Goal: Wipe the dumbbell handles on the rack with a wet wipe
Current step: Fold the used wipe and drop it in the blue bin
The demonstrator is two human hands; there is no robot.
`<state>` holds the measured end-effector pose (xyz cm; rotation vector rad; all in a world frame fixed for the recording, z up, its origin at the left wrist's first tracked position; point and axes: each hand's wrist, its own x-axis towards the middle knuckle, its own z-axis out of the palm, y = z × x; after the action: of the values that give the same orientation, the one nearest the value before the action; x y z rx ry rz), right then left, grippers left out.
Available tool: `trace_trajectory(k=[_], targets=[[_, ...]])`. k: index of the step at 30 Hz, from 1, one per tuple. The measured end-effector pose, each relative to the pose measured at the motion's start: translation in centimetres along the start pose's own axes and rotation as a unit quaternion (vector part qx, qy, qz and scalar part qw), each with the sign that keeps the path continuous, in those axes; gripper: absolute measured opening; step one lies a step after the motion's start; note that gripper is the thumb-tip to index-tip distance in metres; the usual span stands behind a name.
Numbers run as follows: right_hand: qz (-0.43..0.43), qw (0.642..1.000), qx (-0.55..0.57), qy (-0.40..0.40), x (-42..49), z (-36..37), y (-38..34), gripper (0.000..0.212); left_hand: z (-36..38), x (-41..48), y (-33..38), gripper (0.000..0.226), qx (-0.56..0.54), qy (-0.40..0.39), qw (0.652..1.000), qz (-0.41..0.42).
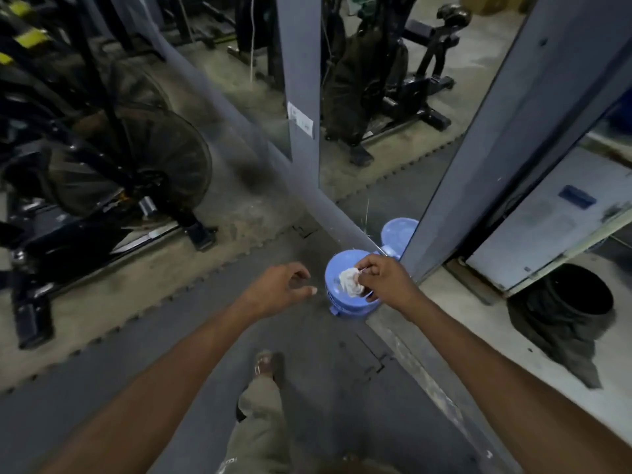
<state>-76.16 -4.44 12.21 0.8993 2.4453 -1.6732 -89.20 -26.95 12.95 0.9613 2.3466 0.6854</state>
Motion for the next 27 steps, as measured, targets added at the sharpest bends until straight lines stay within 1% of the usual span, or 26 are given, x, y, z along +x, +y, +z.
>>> trace_trajectory(k=[6, 8, 12, 18, 23, 27], targets=[[0.065, 0.994, 0.034, 0.076, 7.9, 2.0, -2.9, 0.011, -6.0, 11.1, -4.8, 0.039, 0.024, -0.071, 0.996, 0.053], [0.084, 0.991, 0.044, 0.097, 9.7, 2.4, -4.0, 0.011, -7.7, 14.2, -5.5, 0.04, 0.045, -0.104, 0.991, 0.071], [0.117, 0.98, 0.065, 0.144, 12.1, 3.1, -4.7, 0.012, -9.5, 19.4, -6.6, 0.037, 0.051, -0.136, 0.984, 0.102], [0.167, 0.965, 0.1, 0.177, 14.6, 3.8, -2.7, 0.009, -8.5, 25.4, -7.7, 0.031, 0.069, -0.191, 0.969, 0.141], [0.191, 0.955, 0.122, 0.192, 16.3, 3.8, -1.3, 0.01, -7.4, 28.6, -8.4, 0.034, 0.062, -0.219, 0.961, 0.159], [0.209, 0.952, 0.103, 0.2, 17.9, 5.0, -1.5, 0.007, -8.0, 30.8, -9.3, 0.03, 0.074, -0.244, 0.953, 0.162]])
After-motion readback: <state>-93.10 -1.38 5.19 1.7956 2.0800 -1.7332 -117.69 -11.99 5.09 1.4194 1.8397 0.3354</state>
